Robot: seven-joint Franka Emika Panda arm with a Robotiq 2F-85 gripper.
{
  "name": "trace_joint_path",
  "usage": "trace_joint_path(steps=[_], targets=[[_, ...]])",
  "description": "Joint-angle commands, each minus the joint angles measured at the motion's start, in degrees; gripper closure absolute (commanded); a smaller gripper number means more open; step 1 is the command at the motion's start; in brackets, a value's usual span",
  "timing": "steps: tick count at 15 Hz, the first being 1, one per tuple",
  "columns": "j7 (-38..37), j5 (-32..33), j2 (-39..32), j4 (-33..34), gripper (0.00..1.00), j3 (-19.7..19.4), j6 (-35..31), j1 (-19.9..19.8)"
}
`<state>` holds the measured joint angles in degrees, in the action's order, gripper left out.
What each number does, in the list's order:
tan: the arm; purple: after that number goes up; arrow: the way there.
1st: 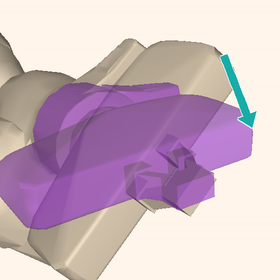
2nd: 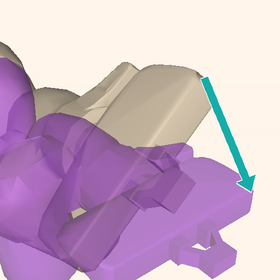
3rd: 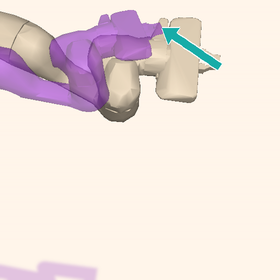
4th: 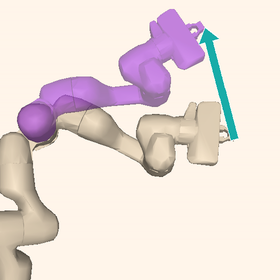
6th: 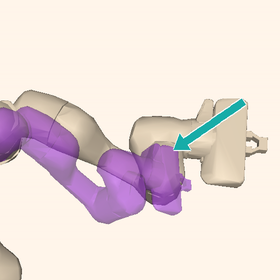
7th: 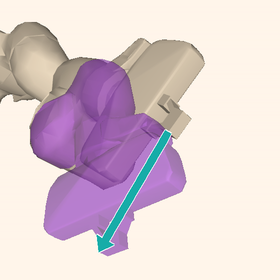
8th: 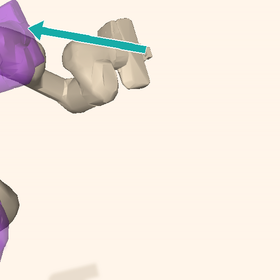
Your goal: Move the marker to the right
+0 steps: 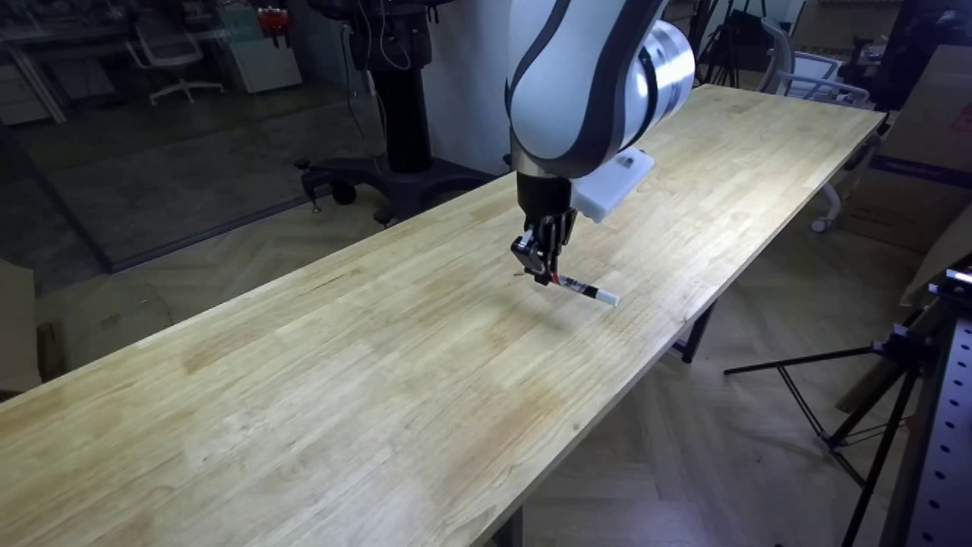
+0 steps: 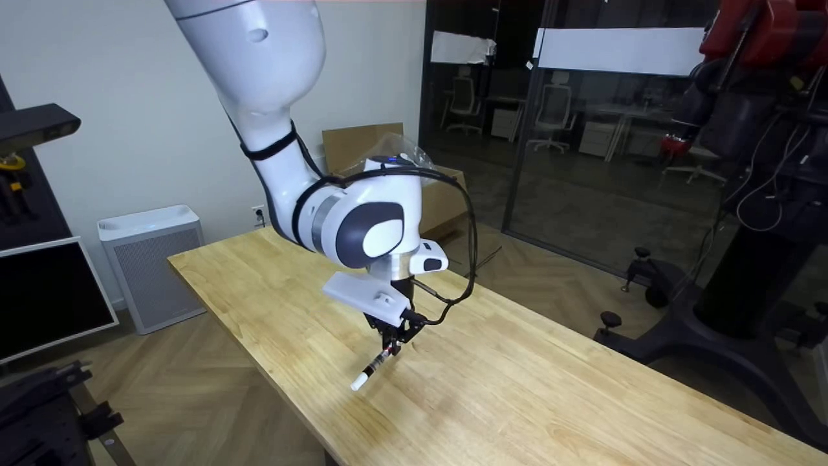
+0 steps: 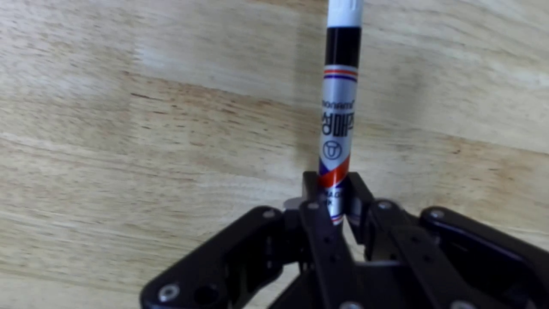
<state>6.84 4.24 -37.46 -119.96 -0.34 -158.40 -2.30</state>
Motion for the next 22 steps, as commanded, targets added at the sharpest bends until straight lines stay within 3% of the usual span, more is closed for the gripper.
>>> trace_joint_path(steps=[1, 8, 9, 10, 19, 21, 22], targets=[[-7.10, -3.60, -3.80, 6.86, 0.95, -1.60, 5.10, 0.73], [-17.26, -6.63, -9.45, 12.51, 0.95, -5.30, 1.87, 3.08], [-18.33, -6.56, -9.78, 12.75, 0.57, -5.81, 1.44, 3.61], [-19.42, -6.43, -9.86, 12.89, 0.56, -6.42, 0.87, 4.26], [-23.82, -5.94, -3.97, 7.45, 0.00, -9.34, -2.19, 9.55], [-18.74, -7.65, -1.10, 5.54, 0.00, -3.96, -0.49, 5.65], [-14.54, -9.40, 0.63, 4.05, 0.00, 0.56, -0.01, 2.22]])
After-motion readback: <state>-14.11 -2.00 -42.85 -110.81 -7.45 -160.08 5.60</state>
